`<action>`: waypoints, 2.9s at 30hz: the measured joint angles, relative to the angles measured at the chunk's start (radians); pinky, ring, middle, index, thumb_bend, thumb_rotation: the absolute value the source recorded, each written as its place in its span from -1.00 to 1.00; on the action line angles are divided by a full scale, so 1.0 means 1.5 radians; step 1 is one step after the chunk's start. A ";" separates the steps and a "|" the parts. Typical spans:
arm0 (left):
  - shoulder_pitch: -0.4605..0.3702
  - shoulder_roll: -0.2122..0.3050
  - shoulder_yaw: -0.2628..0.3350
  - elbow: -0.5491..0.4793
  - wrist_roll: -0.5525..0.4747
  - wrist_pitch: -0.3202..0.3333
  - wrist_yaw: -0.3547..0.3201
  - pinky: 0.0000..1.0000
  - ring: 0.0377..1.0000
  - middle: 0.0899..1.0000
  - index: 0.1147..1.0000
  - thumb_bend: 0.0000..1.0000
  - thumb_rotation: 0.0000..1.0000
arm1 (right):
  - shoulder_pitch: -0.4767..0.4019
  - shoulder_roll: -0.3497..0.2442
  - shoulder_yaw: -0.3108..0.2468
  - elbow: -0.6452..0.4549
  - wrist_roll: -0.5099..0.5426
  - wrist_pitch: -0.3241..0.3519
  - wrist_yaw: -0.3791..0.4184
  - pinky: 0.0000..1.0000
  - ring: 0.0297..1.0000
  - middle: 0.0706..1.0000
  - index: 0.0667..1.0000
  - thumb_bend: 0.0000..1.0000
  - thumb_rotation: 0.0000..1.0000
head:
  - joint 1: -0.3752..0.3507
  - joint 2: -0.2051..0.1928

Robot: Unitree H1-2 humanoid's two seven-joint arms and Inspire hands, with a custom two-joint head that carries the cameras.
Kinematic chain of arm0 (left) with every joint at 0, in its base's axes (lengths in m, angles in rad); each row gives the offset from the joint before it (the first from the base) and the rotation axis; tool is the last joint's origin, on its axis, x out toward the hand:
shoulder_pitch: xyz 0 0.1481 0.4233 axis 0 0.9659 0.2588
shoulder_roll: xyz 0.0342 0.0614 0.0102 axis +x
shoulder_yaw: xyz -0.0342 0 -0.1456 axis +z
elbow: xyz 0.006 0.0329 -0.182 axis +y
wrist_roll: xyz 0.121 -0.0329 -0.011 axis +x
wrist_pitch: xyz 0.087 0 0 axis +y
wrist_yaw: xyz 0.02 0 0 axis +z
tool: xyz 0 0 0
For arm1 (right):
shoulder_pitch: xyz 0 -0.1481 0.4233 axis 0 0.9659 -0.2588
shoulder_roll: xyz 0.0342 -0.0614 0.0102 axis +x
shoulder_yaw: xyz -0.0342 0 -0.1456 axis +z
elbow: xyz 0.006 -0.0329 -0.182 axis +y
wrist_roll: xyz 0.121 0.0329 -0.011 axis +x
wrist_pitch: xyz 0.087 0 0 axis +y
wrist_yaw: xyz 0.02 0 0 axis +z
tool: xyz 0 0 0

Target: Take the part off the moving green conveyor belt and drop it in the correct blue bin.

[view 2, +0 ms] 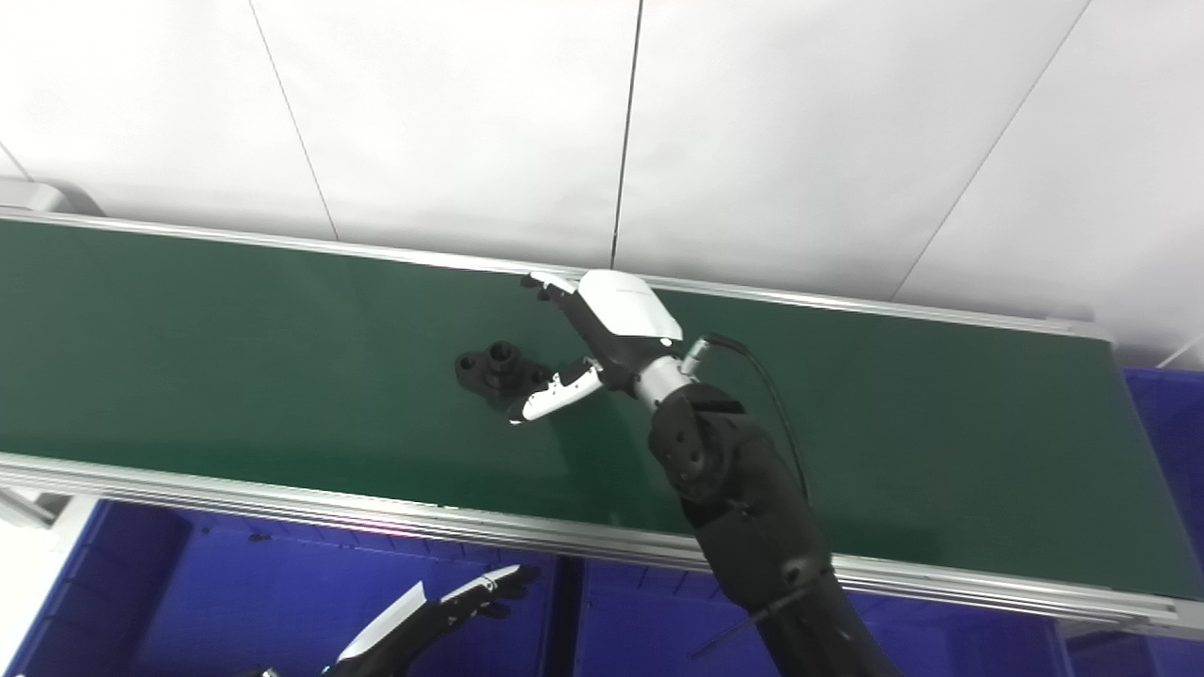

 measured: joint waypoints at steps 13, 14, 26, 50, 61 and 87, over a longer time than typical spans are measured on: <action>0.000 -0.007 0.000 -0.002 0.009 0.000 0.006 0.57 0.73 0.82 0.82 0.90 -0.58 | -0.046 -0.003 0.057 0.124 -0.009 -0.024 -0.052 0.41 0.54 0.58 0.65 0.78 -0.35 | 0.011 0.013; 0.001 -0.007 0.000 -0.003 0.012 0.000 0.006 0.58 0.73 0.82 0.81 0.90 -0.57 | -0.046 -0.005 0.058 0.125 -0.009 -0.026 -0.054 0.42 0.55 0.59 0.65 0.77 -0.35 | 0.011 0.014; 0.006 -0.008 0.000 -0.022 0.014 0.000 0.006 0.70 0.79 0.86 0.85 0.85 -0.56 | -0.051 -0.042 0.087 0.113 -0.025 -0.028 -0.057 -0.14 0.05 0.32 0.52 0.69 -0.67 | 0.008 0.035; 0.029 -0.024 0.027 -0.062 0.022 0.000 -0.009 0.75 0.84 0.89 0.89 0.84 -0.45 | -0.024 -0.132 0.191 0.029 -0.149 -0.058 -0.125 -0.82 -0.75 -0.14 -0.12 0.06 -1.00 | 0.001 0.079; 0.037 -0.028 0.042 -0.072 0.014 0.005 -0.025 0.69 0.82 0.89 0.90 0.82 -0.42 | 0.033 -0.122 0.168 0.044 -0.192 -0.058 -0.275 -0.94 -0.89 -0.83 -0.12 0.05 -0.76 | -0.012 0.089; 0.054 -0.019 0.060 -0.097 -0.007 0.012 -0.059 0.70 0.82 0.87 0.90 0.77 -0.53 | 0.322 -0.119 -0.052 -0.347 -0.111 -0.020 -0.184 -0.76 -0.70 -0.62 -0.14 0.03 -0.78 | -0.060 0.126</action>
